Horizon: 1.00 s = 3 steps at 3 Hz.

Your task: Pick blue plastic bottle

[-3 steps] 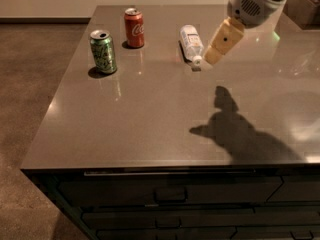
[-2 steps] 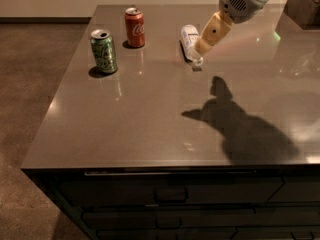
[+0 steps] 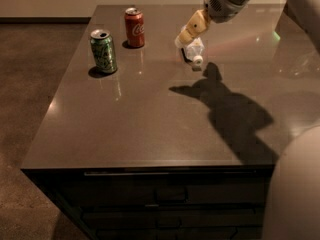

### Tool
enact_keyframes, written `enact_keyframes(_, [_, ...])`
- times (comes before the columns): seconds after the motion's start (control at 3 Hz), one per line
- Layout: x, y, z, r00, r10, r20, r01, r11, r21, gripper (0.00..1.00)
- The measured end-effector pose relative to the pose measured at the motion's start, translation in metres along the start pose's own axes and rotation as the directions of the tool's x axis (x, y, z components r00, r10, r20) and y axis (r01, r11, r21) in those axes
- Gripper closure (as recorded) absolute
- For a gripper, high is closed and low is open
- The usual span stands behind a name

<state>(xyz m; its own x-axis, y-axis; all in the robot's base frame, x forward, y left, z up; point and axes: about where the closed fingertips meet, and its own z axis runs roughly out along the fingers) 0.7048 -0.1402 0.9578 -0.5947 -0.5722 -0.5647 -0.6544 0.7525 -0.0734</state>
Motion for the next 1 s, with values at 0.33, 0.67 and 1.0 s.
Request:
enact_keyframes(0.33, [-0.012, -0.023, 0.050, 0.995, 0.092, -0.029, -0.091, 0.9951, 0.038, 0.00])
enact_keyframes(0.67, [-0.008, -0.046, 0.074, 0.985, 0.160, -0.069, -0.154, 0.9839, 0.090, 0.00])
enact_keyframes(1.0, [0.004, -0.062, 0.092, 0.971, 0.216, -0.107, -0.203, 0.9717, 0.121, 0.00])
